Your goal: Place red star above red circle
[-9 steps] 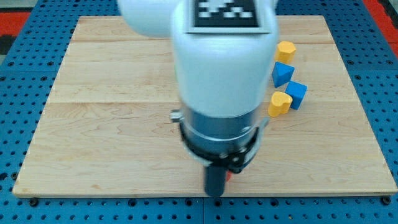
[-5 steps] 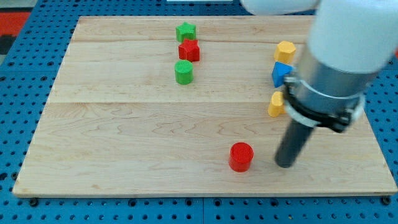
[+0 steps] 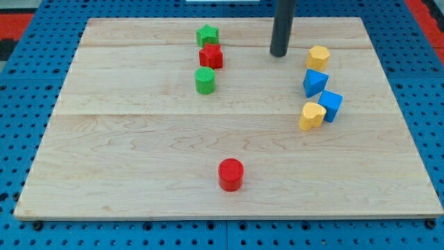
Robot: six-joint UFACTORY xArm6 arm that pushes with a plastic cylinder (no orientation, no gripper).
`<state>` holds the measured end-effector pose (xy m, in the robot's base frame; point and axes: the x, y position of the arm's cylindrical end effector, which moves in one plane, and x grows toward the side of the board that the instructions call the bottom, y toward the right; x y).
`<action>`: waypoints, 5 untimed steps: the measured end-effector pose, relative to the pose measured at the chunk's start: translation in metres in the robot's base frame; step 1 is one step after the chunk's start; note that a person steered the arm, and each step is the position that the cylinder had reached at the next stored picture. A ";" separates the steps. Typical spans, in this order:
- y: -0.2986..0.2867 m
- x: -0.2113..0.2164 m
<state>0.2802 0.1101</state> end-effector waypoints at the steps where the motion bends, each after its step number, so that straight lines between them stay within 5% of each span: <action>1: -0.069 0.023; 2: -0.146 0.031; 3: -0.142 0.011; 4: -0.217 0.000; 5: -0.226 0.015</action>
<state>0.2956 -0.1155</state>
